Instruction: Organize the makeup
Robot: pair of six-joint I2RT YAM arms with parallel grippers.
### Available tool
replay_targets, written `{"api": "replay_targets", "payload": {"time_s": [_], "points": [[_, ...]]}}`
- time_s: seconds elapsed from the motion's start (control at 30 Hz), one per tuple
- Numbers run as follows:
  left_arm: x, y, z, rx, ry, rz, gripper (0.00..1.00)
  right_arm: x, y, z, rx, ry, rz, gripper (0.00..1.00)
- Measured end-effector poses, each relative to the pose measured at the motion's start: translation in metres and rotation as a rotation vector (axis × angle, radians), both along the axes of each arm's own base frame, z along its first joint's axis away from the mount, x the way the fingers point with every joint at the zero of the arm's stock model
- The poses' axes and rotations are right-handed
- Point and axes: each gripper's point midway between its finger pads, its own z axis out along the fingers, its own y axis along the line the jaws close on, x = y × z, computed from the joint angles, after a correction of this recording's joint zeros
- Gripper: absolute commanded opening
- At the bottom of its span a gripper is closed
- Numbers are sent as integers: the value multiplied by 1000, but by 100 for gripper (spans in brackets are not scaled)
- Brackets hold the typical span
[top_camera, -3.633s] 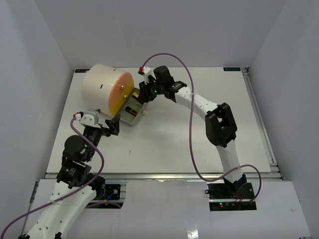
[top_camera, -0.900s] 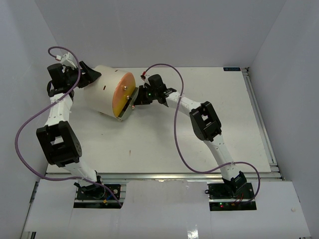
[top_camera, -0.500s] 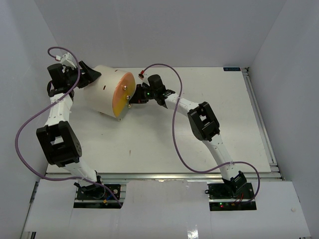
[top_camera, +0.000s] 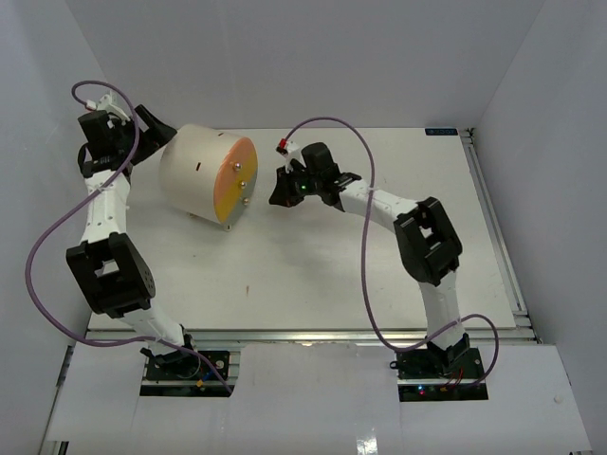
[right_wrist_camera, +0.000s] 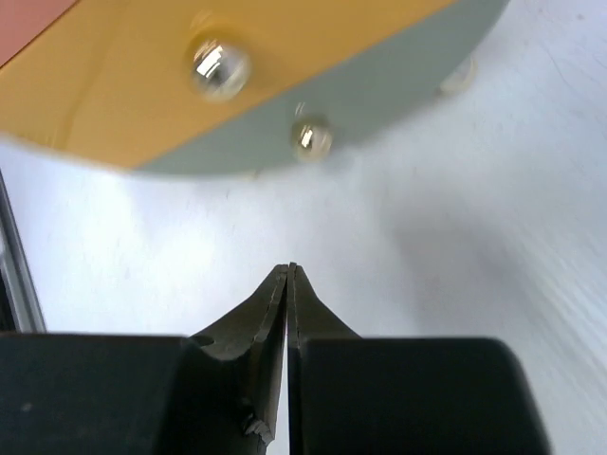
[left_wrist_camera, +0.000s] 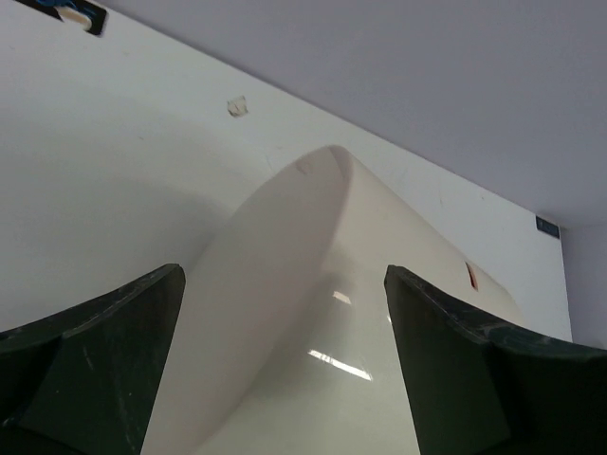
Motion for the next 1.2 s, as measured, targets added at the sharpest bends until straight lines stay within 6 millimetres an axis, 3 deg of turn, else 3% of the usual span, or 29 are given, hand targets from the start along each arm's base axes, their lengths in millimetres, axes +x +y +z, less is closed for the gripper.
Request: {"api": "replay_targets", "payload": {"time_s": [0.17, 0.27, 0.33, 0.4, 0.43, 0.53, 0.63, 0.7, 0.8, 0.97, 1.2], "points": [[-1, 28, 35, 23, -70, 108, 98, -28, -62, 61, -81, -234, 64, 17], [-16, 25, 65, 24, -147, 119, 98, -45, -107, 92, -94, -348, 78, 37], [-36, 12, 82, 16, -207, 94, 98, -49, -138, 106, -98, -392, 58, 50], [-62, -10, 99, 3, -278, 39, 98, -47, -171, 116, -96, -419, 18, 79], [-76, -22, 107, -5, -311, 3, 98, -46, -185, 118, -96, -425, -2, 87], [-114, -72, 123, -21, -421, -152, 98, -40, -232, 118, -103, -425, -67, 90], [-156, -132, 116, -50, -478, -371, 98, -42, -271, 110, -111, -398, -134, 90], [-186, -166, 98, -75, -480, -516, 98, -50, -290, 107, -118, -386, -173, 90], [-217, -195, 71, -95, -468, -657, 98, -61, -307, 109, -131, -406, -225, 90], [-254, -214, 33, -88, -455, -778, 98, -83, -320, 113, -155, -457, -274, 90], [-275, -227, 17, -43, -490, -852, 98, -101, -334, 98, -187, -470, -325, 90]]}}
